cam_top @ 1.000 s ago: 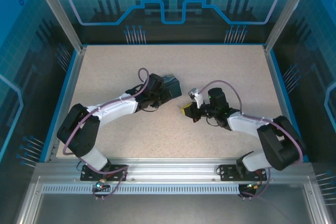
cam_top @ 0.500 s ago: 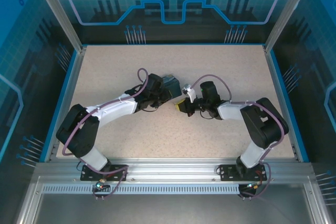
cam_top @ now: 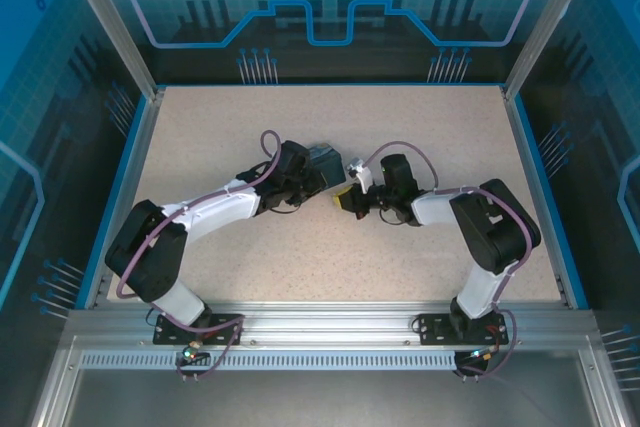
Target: Unlock the padlock with the key
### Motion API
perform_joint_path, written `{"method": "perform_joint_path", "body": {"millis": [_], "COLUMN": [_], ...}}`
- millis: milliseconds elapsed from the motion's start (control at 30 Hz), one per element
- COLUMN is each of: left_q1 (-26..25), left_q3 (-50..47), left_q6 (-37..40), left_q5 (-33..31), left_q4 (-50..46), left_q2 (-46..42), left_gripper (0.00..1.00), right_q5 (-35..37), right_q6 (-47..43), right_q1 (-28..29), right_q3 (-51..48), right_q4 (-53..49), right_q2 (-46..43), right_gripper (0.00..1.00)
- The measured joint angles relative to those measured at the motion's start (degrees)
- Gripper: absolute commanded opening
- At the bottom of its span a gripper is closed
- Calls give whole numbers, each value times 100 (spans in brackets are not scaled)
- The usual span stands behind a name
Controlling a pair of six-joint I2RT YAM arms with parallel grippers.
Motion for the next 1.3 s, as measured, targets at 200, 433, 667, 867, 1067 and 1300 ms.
{"method": "perform_joint_path", "body": {"millis": [200, 433, 667, 867, 1067, 1300], "left_q1": [-2, 0, 0, 28, 63, 175], "left_q3": [-9, -22, -31, -33, -33, -37], "left_q6": [0, 0, -2, -4, -44, -151], "left_q5": [0, 0, 0, 20, 116, 341], "left_q4": [0, 2, 2, 4, 4, 4], "left_q2": [-2, -2, -4, -33, -37, -149], "left_gripper": [15, 15, 15, 15, 15, 13], "right_q5": [-50, -105, -125, -101, -33, 127], "right_q6": [26, 48, 44, 46, 42, -7], "right_q1": [-22, -22, -20, -9, 24, 28], "right_q3": [50, 98, 98, 52, -31, -297], "right_q4": [68, 103, 111, 280, 367, 402], "right_q2": [11, 33, 55, 55, 52, -46], "right_gripper": [0, 0, 0, 0, 0, 0]}}
